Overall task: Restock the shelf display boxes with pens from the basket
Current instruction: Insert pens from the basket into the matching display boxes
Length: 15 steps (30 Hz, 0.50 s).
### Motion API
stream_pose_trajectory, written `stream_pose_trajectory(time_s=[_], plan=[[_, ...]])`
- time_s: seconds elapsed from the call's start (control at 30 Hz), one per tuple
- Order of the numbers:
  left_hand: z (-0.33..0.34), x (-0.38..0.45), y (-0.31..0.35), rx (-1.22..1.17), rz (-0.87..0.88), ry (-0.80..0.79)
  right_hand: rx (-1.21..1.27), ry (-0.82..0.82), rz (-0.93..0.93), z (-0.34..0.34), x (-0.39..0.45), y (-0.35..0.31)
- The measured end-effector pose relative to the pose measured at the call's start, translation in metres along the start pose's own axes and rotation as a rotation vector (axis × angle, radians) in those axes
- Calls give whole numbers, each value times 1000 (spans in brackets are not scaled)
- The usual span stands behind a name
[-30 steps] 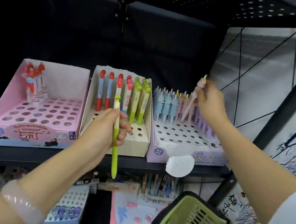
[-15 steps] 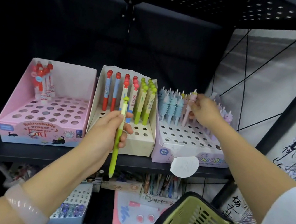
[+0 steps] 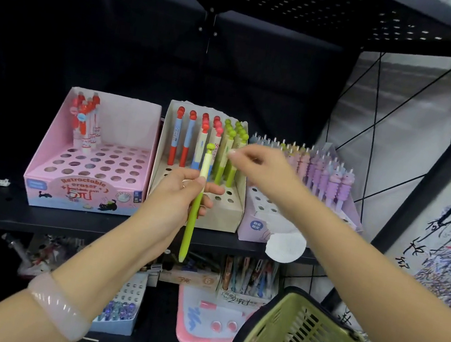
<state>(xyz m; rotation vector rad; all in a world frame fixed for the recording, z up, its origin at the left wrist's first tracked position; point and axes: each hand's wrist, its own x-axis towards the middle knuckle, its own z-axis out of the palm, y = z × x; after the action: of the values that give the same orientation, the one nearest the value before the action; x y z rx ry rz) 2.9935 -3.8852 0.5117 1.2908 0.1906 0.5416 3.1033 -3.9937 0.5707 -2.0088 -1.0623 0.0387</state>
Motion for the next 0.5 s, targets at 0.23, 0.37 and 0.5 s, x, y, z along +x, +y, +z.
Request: stream_pose_trajectory(time_s=[0.23, 0.37, 0.5], plan=[[-11, -5, 8, 217, 60, 37, 232, 106, -20, 16, 3, -23], [-25, -10, 19, 444, 183, 25, 111, 374, -48, 2, 20, -13], [-32, -15, 22, 495, 188, 25, -151, 366, -65, 6, 24, 1]])
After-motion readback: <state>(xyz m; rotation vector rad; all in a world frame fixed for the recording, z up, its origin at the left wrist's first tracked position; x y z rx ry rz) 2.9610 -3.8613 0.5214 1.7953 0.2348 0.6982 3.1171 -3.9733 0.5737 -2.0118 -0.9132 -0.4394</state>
